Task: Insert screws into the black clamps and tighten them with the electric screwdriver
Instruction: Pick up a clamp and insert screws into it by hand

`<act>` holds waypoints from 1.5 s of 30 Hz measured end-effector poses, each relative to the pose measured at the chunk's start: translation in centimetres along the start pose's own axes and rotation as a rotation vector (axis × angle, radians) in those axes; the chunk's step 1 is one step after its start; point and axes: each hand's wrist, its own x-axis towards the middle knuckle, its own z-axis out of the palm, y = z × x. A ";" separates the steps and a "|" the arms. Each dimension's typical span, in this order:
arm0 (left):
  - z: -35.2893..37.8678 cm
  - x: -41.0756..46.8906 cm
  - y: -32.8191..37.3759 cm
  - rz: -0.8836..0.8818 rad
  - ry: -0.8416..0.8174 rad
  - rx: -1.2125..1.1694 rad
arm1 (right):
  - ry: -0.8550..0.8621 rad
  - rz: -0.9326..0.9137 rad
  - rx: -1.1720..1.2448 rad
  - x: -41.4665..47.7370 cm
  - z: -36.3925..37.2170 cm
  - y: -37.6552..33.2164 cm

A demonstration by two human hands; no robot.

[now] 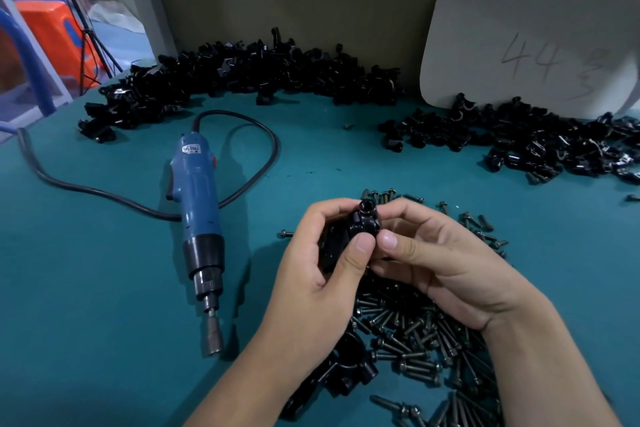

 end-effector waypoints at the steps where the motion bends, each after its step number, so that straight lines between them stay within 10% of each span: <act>1: 0.0 -0.1 0.0 -0.004 -0.003 0.002 | -0.002 0.008 0.001 0.0 0.0 0.0; 20: -0.1 0.0 -0.1 -0.043 0.074 0.098 | 0.009 0.038 -0.147 -0.5 0.0 -1.0; 28: 0.0 0.2 -0.5 -0.050 0.071 0.089 | 0.112 0.385 -1.306 -0.8 1.6 -3.5; 41: -0.2 0.2 -1.0 -0.004 0.093 0.082 | 0.173 0.248 -1.375 -0.5 2.3 -3.5; 45: -0.1 0.1 -1.1 -0.024 0.084 -0.002 | 0.280 0.069 -1.005 -1.0 2.0 -4.0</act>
